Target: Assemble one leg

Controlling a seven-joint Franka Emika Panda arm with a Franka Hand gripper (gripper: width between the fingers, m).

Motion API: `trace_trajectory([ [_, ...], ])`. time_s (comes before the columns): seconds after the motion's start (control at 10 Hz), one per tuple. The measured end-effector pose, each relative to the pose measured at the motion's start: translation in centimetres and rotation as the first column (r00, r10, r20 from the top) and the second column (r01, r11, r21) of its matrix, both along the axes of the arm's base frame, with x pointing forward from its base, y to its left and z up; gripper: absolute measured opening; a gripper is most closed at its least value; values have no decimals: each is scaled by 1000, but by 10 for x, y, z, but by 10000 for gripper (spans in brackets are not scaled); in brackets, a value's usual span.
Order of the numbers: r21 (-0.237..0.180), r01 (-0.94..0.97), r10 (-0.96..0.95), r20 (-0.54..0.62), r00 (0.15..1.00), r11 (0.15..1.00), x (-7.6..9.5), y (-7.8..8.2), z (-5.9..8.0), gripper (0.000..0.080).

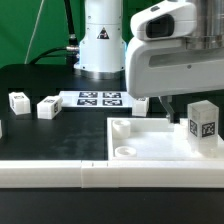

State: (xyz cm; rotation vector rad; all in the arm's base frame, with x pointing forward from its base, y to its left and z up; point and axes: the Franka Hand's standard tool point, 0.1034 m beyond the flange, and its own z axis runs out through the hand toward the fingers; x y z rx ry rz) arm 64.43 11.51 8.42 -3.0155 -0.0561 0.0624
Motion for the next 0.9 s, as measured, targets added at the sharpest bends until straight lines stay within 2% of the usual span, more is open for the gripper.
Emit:
trace_trajectory([
  [0.2, 5, -98, 98, 19, 995, 995, 1, 0, 0, 649],
  [0.4, 5, -94, 94, 18, 995, 996, 1, 0, 0, 387],
  [0.5, 5, -94, 93, 18, 995, 996, 1, 0, 0, 290],
  [0.8, 4, -60, 60, 14, 998, 998, 1, -1, 0, 291],
  [0.9, 3, 70, -70, 17, 997, 998, 1, -1, -1, 291],
])
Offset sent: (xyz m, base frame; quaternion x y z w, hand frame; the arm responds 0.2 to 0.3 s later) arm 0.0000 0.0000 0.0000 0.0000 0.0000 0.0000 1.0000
